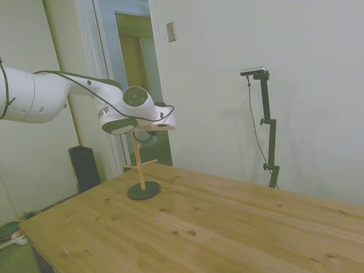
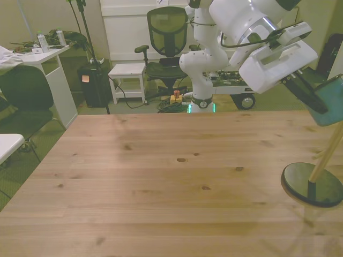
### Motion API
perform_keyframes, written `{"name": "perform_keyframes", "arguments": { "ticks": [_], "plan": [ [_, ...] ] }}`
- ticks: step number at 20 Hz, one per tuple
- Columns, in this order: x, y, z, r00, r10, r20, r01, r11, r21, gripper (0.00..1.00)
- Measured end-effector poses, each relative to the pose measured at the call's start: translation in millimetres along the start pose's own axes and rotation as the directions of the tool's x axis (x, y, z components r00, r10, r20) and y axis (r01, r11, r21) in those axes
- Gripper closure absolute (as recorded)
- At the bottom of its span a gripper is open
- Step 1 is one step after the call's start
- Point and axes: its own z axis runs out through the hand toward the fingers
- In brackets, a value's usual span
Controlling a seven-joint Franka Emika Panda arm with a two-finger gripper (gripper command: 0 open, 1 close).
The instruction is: Unload the mug
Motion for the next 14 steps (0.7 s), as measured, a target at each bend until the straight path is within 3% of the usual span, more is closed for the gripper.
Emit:
{"name": "perform_keyframes", "arguments": {
  "ticks": [14],
  "plan": [
    [28,24,-34,0.997,0.046,-0.062,-0.047,0.999,-0.008,1.00]
  ]
}}
